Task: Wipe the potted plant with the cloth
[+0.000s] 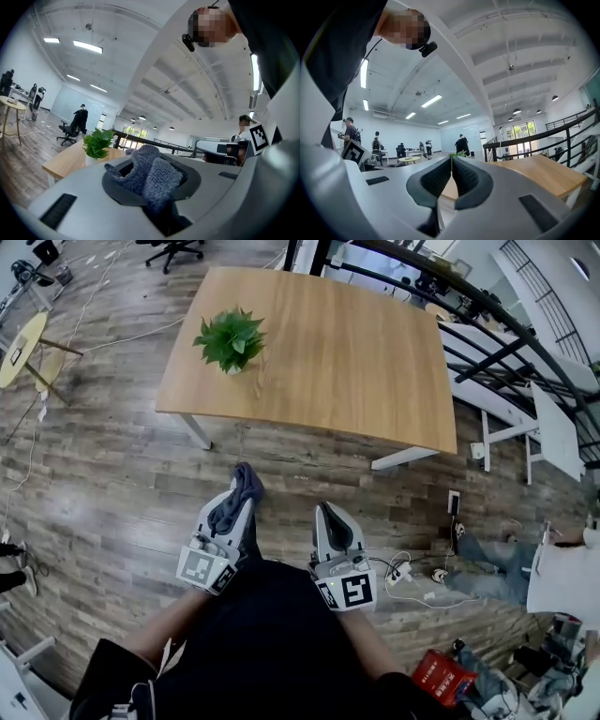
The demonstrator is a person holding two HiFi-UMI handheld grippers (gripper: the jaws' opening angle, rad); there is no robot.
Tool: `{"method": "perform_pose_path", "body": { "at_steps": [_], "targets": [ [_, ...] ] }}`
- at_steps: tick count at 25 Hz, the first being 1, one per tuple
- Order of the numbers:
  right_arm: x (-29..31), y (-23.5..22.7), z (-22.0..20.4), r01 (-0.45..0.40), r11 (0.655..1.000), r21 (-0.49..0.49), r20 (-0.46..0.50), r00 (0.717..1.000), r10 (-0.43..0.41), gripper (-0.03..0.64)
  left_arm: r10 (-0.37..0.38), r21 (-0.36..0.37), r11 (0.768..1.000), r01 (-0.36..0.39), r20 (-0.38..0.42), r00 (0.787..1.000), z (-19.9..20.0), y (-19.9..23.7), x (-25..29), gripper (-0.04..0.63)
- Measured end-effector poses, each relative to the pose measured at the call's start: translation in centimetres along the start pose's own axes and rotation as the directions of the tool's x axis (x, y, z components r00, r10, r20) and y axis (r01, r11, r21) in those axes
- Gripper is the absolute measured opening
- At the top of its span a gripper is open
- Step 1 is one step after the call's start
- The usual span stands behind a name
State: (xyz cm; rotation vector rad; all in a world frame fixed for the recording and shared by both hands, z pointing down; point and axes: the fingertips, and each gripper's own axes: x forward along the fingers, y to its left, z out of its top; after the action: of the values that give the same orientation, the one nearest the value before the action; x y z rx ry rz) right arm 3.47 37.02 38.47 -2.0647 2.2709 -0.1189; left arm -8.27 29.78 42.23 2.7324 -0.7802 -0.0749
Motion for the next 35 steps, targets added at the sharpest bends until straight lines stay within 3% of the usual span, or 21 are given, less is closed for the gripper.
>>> {"method": "perform_pose_path", "body": {
  "at_steps": [14, 19, 25, 28, 30, 33, 34, 35],
  "targets": [
    [21.6, -3.5, 0.3, -0.063, 0.997, -0.040, -0.034, 0.998, 0.061, 0.020, 0.038, -0.003, 0.999, -0.038, -0.045, 0.998, 2.9, 17.6, 10.7, 0.107],
    [26.4, -4.6, -1.0, -0.063, 0.997, -0.041, -0.063, 0.996, 0.061, 0.020, 0.059, 0.015, 0.998, -0.058, -0.041, 0.997, 3.7, 21.9, 13.1, 0.107],
    [30.6, -6.2, -4.0, -0.134, 0.990, -0.038, -0.108, 0.986, 0.129, 0.020, 0.116, 0.025, 0.993, -0.115, -0.080, 0.990, 1.7, 25.2, 14.1, 0.108],
    [32.8, -7.2, -6.0, -0.201, 0.978, -0.050, -0.145, 0.971, 0.192, 0.020, 0.161, 0.039, 0.987, -0.157, -0.116, 0.980, -0.5, 26.7, 14.4, 0.108],
    [33.9, -7.7, -7.8, -0.252, 0.966, -0.061, -0.192, 0.952, 0.237, 0.021, 0.198, 0.010, 0.980, -0.199, -0.165, 0.966, -2.8, 28.1, 14.1, 0.107],
    [35.5, -8.4, -10.3, -0.304, 0.951, -0.059, -0.247, 0.927, 0.282, 0.022, 0.196, -0.046, 0.976, -0.211, -0.226, 0.954, -5.9, 30.6, 14.8, 0.107],
    [36.0, -8.6, -11.1, -0.322, 0.945, -0.053, -0.263, 0.918, 0.298, 0.029, 0.189, -0.065, 0.976, -0.209, -0.235, 0.954, -6.4, 31.5, 15.4, 0.108],
    [36.4, -8.6, -12.0, -0.343, 0.938, -0.044, -0.281, 0.906, 0.318, 0.078, 0.187, -0.082, 0.974, -0.212, -0.238, 0.953, -6.6, 32.3, 16.1, 0.108]
  ]
}}
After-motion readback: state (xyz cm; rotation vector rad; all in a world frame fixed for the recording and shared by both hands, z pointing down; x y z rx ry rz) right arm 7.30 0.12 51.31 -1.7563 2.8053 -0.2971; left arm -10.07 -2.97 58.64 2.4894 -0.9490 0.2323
